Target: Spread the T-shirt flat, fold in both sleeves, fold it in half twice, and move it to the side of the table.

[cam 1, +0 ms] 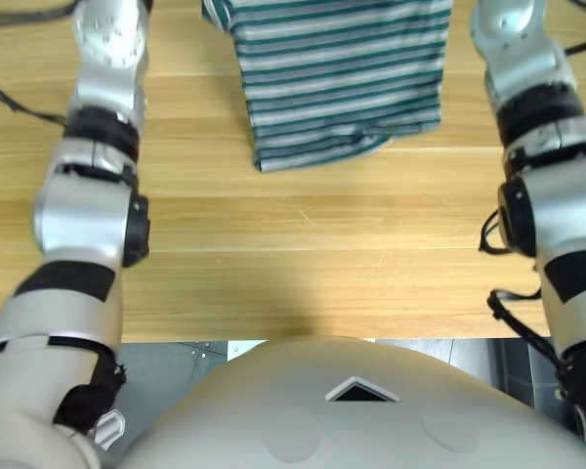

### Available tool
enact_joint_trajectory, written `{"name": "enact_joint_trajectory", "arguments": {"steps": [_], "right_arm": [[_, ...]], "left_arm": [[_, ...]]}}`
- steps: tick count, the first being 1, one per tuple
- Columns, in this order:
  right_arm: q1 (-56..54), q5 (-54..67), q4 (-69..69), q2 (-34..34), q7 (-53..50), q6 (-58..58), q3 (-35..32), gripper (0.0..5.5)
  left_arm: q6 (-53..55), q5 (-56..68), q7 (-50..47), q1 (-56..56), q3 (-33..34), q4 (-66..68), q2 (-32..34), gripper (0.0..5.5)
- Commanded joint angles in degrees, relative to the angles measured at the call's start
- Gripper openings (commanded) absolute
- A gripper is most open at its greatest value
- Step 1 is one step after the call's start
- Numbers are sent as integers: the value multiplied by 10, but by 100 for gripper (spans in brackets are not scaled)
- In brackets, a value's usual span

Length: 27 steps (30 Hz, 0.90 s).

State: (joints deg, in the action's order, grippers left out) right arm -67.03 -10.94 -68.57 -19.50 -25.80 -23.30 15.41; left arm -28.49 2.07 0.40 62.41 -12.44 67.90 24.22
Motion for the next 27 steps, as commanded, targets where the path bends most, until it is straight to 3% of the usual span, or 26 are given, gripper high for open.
{"name": "enact_joint_trajectory", "arguments": {"steps": [1, 7, 11, 13, 16, 20, 26, 27], "right_arm": [[-123, -26, -53, 16, -89, -6, -32, 1], [107, -102, -9, -23, 22, -163, 37, 1], [340, -46, 126, -97, 183, -270, 36, 1], [464, -16, 215, -149, 274, -299, 47, 1], [604, -9, 301, -208, 352, -288, 56, 1], [651, -55, 328, -223, 354, -215, 33, 1], [696, -122, 387, -231, 319, -136, 12, 1], [703, -112, 402, -232, 320, -137, 3, 0]], "left_arm": [[10, -71, -88, 124, 10, 62, 19, 0], [-92, -163, -3, -152, -58, 67, -10, 0], [-259, -180, 183, -363, -118, 15, 18, 0], [-319, -128, 275, -467, -121, -42, 55, 0], [-329, -19, 333, -577, -93, -147, 105, 0], [-289, 25, 322, -616, -51, -203, 115, 0], [-227, -32, 281, -630, -36, -201, 100, 0], [-225, -35, 277, -636, -34, -205, 99, 29]]}}
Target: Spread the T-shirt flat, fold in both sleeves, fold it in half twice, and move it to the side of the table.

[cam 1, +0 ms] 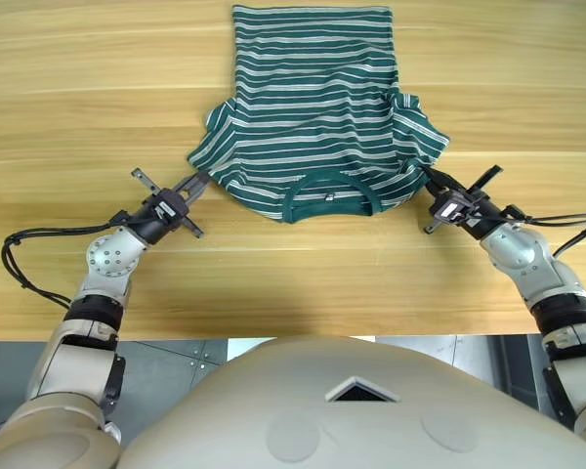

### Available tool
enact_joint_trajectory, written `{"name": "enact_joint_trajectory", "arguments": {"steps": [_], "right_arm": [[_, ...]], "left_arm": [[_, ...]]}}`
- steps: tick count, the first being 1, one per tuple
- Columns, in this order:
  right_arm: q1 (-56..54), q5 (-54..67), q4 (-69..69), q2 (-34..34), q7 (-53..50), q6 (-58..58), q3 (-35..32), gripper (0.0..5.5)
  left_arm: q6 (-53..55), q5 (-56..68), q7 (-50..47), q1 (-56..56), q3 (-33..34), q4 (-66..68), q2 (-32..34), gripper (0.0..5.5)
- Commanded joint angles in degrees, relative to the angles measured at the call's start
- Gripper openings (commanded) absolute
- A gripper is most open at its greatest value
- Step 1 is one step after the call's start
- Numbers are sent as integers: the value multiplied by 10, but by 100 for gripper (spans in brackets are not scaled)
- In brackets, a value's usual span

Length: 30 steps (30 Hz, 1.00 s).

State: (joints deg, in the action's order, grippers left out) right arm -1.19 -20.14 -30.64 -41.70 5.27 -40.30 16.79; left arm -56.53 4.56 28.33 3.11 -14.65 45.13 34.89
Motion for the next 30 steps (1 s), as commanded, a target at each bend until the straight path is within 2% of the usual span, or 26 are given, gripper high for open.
{"name": "enact_joint_trajectory", "arguments": {"steps": [1, 7, 11, 12, 15, 18, 22, 26, 30], "right_arm": [[52, -7, 37, -13, 15, 29, -21, 33], [86, 13, 91, -20, 53, 22, -43, 132], [129, 16, 134, -29, 76, 25, -55, 183], [144, 17, 149, -33, 78, 25, -63, 183], [179, 66, 227, -35, 97, -3, -80, 183], [137, 80, 286, -4, 121, -3, -63, 183], [7, -56, 240, 56, 112, 29, -7, 183], [-155, -275, 97, 131, 14, 90, 89, 183], [-211, -382, -16, 176, -45, 102, 187, 183]], "left_arm": [[57, -61, -7, -48, -8, 20, -7, 51], [59, -66, -14, -73, 0, 3, -17, 152], [60, -45, -5, -130, 8, -63, -13, 213], [59, -28, 4, -151, 14, -86, -6, 213], [49, 134, 61, -214, 46, -222, 22, 213], [53, 216, 93, -215, 66, -337, 23, 213], [89, 235, 113, -176, 63, -383, -15, 213], [108, 187, 68, -119, 79, -342, -89, 213], [98, 90, 16, -75, 96, -274, -134, 213]]}}
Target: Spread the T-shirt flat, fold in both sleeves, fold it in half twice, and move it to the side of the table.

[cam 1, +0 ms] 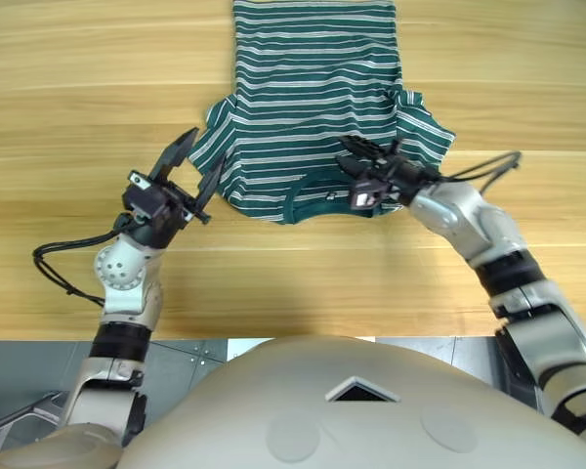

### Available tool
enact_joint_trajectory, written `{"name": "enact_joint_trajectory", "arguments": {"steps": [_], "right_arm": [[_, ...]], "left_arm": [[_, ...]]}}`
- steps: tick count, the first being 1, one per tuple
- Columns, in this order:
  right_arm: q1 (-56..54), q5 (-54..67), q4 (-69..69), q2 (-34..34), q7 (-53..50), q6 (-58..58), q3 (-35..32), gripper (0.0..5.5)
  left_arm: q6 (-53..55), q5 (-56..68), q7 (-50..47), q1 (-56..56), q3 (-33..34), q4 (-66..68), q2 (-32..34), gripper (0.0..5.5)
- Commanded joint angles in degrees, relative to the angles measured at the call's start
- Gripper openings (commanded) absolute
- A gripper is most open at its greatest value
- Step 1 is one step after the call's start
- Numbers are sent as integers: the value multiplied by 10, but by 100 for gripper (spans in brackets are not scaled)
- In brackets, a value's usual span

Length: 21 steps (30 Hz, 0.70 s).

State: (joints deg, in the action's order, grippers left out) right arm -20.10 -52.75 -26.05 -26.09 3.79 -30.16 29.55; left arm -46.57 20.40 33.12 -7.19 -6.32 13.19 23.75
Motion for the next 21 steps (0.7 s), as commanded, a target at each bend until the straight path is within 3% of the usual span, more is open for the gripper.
{"name": "enact_joint_trajectory", "arguments": {"steps": [1, 4, 8, 15, 19, 21], "right_arm": [[-9, -65, -57, 12, -26, -14, 80, 183], [33, -69, -23, -25, -5, -49, 120, 183], [90, -38, 75, -85, 35, -71, 124, 183], [57, -50, 73, -64, -30, -36, 102, 183], [54, 29, 136, -32, -136, -66, 28, 183], [73, 116, 188, -13, -150, -81, -19, 183]], "left_arm": [[-3, -76, -34, 31, 15, 51, -27, 213], [-9, -85, -40, 37, 27, 60, -35, 213], [-11, -96, -49, 43, 42, 76, -42, 213], [-20, -134, -64, 51, 58, 116, -40, 213], [-23, -169, -108, 51, 97, 120, -20, 213], [-10, -218, -162, 31, 150, 92, 9, 213]]}}
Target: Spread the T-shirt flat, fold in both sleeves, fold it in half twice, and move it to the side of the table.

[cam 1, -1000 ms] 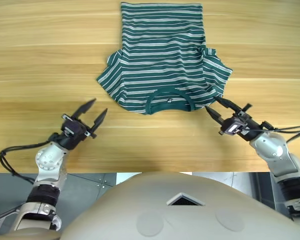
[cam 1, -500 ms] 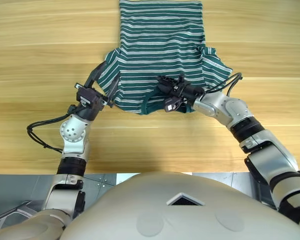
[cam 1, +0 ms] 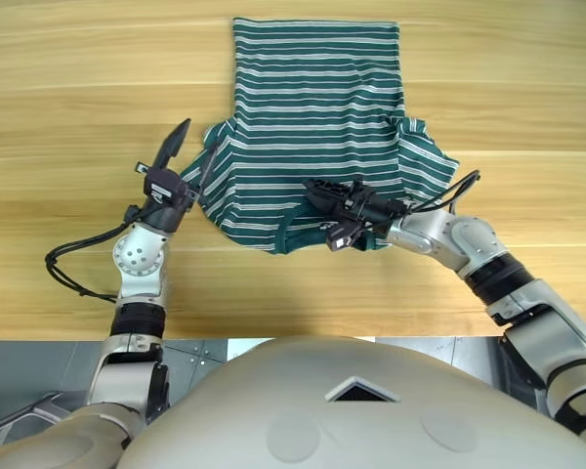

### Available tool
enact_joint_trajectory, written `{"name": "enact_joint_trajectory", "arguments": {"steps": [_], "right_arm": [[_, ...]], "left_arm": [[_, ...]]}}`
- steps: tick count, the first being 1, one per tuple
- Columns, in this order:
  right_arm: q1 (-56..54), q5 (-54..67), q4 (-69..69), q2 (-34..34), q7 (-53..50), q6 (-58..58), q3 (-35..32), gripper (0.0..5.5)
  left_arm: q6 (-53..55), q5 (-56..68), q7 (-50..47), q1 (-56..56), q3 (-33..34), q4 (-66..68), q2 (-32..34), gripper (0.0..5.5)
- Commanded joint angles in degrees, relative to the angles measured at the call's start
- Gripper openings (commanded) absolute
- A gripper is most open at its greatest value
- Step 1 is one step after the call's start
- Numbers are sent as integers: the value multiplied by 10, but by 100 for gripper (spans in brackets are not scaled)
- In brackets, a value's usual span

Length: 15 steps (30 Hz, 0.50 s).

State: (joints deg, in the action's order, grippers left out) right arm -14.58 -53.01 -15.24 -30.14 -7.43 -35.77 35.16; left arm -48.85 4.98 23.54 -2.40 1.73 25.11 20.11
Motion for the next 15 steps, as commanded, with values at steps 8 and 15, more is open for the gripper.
{"name": "enact_joint_trajectory", "arguments": {"steps": [8, 15], "right_arm": [[-9, 300, 73, 99, 26, 1, -132, 183], [-28, 267, 32, 105, 21, 10, -165, 183]], "left_arm": [[91, -387, -105, -225, 177, -251, 174, 213], [140, -452, 15, -234, 45, -271, 235, 213]]}}
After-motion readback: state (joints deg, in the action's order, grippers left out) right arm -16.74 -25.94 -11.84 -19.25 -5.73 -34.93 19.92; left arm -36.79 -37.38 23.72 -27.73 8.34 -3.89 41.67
